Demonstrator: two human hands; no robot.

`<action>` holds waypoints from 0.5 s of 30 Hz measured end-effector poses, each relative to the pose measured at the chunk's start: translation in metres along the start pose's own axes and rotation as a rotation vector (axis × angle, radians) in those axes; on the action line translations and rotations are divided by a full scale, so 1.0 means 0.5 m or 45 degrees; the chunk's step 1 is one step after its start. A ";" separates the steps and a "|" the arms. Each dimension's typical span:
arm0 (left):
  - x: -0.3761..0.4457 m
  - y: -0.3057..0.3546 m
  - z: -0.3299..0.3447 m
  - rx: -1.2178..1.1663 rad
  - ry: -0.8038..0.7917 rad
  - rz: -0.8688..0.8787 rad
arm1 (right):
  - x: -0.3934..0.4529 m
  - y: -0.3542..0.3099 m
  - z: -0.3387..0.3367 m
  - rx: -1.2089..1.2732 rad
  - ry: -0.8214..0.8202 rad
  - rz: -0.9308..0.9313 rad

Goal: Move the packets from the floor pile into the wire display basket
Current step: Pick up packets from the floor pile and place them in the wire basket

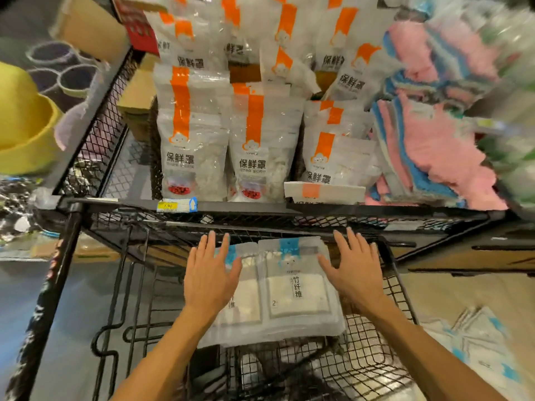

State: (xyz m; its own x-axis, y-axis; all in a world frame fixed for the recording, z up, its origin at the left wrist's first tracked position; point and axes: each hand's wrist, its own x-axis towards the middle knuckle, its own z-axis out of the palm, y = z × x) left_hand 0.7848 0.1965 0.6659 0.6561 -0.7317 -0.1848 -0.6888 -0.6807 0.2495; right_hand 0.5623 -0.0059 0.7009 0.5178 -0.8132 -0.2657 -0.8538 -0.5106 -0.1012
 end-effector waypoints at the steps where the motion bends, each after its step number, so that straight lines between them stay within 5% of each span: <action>1: 0.004 0.016 -0.022 0.011 -0.010 0.030 | -0.013 0.006 -0.024 0.016 0.002 0.018; 15: -0.044 0.494 -0.280 -0.037 0.236 0.616 | -0.272 0.289 -0.357 0.162 0.367 0.301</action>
State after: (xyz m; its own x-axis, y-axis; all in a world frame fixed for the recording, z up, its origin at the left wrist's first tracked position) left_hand 0.6434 0.0499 0.8646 0.3099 -0.9420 0.1289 -0.9197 -0.2627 0.2918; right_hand 0.3778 -0.0191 0.8937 0.2841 -0.9586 -0.0179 -0.9419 -0.2755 -0.1923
